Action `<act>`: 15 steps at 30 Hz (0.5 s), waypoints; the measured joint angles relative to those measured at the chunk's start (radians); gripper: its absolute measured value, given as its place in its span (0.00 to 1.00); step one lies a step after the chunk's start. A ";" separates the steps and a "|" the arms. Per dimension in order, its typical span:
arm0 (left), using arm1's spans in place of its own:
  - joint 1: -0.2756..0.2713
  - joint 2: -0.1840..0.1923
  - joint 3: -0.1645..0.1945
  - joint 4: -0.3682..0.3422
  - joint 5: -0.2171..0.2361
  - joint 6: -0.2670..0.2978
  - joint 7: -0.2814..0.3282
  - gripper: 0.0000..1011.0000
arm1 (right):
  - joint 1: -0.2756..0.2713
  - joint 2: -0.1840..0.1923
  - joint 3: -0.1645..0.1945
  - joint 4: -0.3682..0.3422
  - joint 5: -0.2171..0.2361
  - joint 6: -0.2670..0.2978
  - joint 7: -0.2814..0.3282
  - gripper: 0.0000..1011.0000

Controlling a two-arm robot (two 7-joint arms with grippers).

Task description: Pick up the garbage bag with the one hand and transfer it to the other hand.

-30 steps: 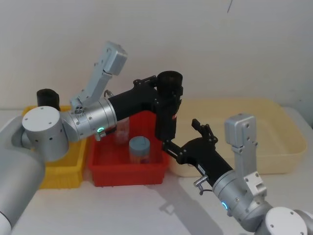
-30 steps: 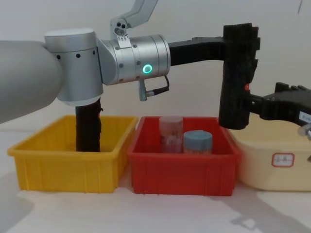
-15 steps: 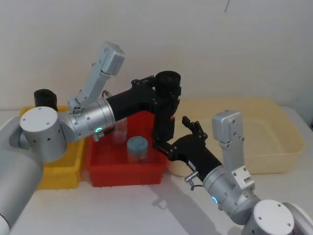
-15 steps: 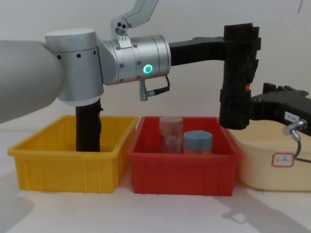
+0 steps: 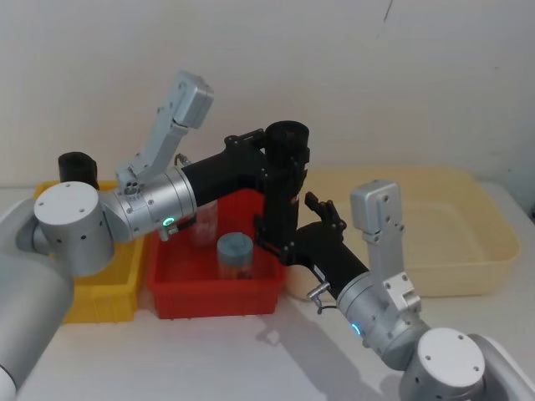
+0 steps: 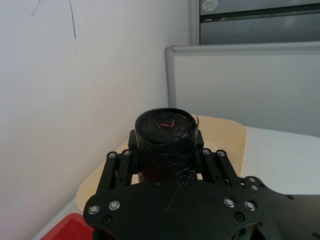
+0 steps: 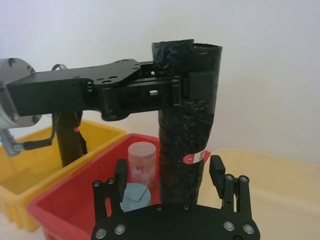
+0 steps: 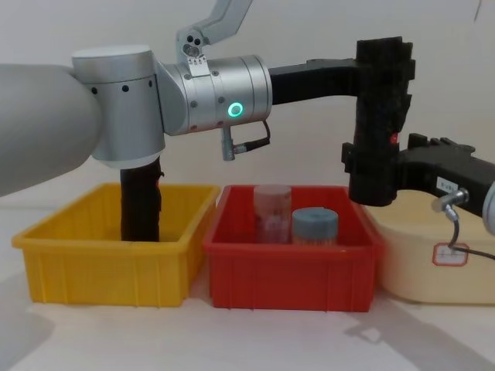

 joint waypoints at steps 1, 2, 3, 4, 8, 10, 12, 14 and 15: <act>0.000 0.000 0.000 0.000 0.000 0.000 0.000 0.55 | 0.003 -0.002 0.001 0.004 -0.001 -0.001 0.000 0.99; 0.000 0.000 0.000 0.000 0.000 0.000 0.000 0.55 | 0.009 -0.006 0.003 0.013 -0.002 -0.002 0.000 0.99; 0.000 0.000 0.000 0.000 0.000 0.000 0.000 0.55 | 0.009 -0.006 0.003 0.013 -0.002 -0.002 0.000 0.99; 0.000 0.000 0.000 0.000 0.000 0.000 0.000 0.55 | 0.014 -0.009 0.005 0.020 -0.003 -0.003 0.000 0.99; 0.000 0.000 0.000 0.000 0.000 0.000 0.000 0.55 | 0.026 -0.018 0.009 0.038 -0.004 -0.004 -0.001 0.99; 0.000 0.000 0.000 0.000 0.000 0.000 0.000 0.55 | 0.032 -0.023 0.011 0.049 -0.006 -0.004 -0.001 0.99; 0.000 0.000 0.000 0.000 0.000 0.000 0.000 0.55 | 0.038 -0.027 0.013 0.057 -0.007 -0.004 -0.002 0.99; 0.000 0.000 0.000 0.000 0.000 0.000 0.000 0.55 | 0.045 -0.032 0.015 0.067 -0.008 -0.004 -0.002 0.99; 0.000 0.000 0.000 0.000 0.000 0.000 0.000 0.55 | 0.047 -0.034 0.016 0.070 -0.008 -0.004 -0.002 0.99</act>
